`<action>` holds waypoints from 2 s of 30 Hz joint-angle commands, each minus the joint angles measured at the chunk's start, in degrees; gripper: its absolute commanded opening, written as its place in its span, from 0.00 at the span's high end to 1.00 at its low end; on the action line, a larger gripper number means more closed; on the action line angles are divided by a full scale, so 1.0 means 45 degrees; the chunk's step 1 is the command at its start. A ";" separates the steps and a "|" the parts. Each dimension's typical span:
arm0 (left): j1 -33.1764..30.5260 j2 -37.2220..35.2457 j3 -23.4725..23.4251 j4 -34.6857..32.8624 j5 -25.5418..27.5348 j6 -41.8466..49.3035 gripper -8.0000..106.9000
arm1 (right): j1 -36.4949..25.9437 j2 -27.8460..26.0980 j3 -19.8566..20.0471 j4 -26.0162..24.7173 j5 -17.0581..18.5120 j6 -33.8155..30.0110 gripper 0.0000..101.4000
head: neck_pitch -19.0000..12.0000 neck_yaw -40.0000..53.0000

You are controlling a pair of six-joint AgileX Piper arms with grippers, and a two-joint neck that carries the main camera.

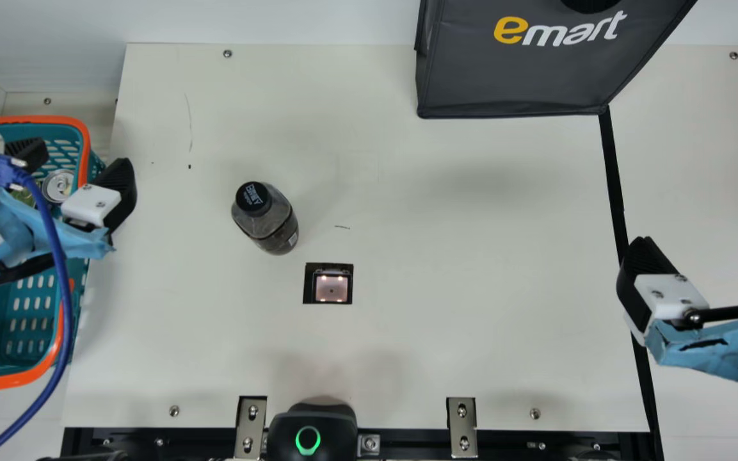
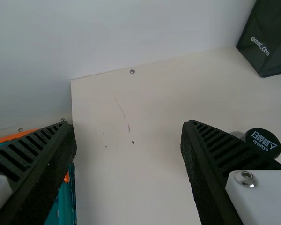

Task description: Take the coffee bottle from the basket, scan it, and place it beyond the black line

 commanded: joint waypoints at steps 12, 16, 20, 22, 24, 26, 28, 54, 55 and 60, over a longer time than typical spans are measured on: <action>-0.0595 0.0000 0.0027 0.0500 -0.0124 -0.0650 0.15 | 0.0000 0.0000 0.0000 0.0000 0.0000 0.0000 0.10 | -0.0330 -0.0019; -0.1043 0.0043 0.0169 0.0769 -0.0266 -0.0981 0.15 | 0.0000 0.0000 0.0000 0.0000 0.0000 0.0000 0.10 | -0.0330 -0.0019; -0.1583 0.0138 0.0344 0.1049 -0.0491 -0.1347 0.15 | 0.0000 0.0000 0.0000 0.0000 0.0000 0.0000 0.10 | -0.0330 -0.0019; -0.1880 0.0192 0.0451 0.1233 -0.0652 -0.1577 0.15 | 0.0000 0.0000 0.0000 0.0000 0.0000 0.0000 0.10 | -0.0330 -0.0019; -0.2210 0.0275 0.0566 0.1442 -0.0859 -0.1850 0.15 | 0.0000 0.0000 0.0000 0.0000 0.0000 0.0000 0.10 | -0.0330 -0.0019; -0.2560 0.0376 0.0671 0.1641 -0.1080 -0.2139 0.15 | 0.0000 0.0000 0.0000 0.0000 0.0000 0.0000 0.10 | -0.0330 -0.0019; -0.2929 0.0504 0.0760 0.1852 -0.1315 -0.2465 0.15 | 0.0000 0.0000 0.0000 0.0000 0.0000 0.0000 0.10 | -0.0330 -0.0019; -0.6573 0.2322 0.1134 0.5013 -0.3548 -0.7475 0.15 | 0.0000 0.0000 0.0000 0.0000 0.0001 0.0000 0.10 | -0.0330 -0.0019; -0.6659 0.2340 0.1157 0.5116 -0.3575 -0.7637 0.15 | 0.0000 0.0000 0.0000 0.0000 0.0001 0.0000 0.10 | -0.0330 -0.0019; -0.7033 0.2425 0.1303 0.5527 -0.3706 -0.8313 0.15 | 0.0000 0.0000 0.0000 0.0000 0.0001 0.0000 0.10 | -0.0330 -0.0019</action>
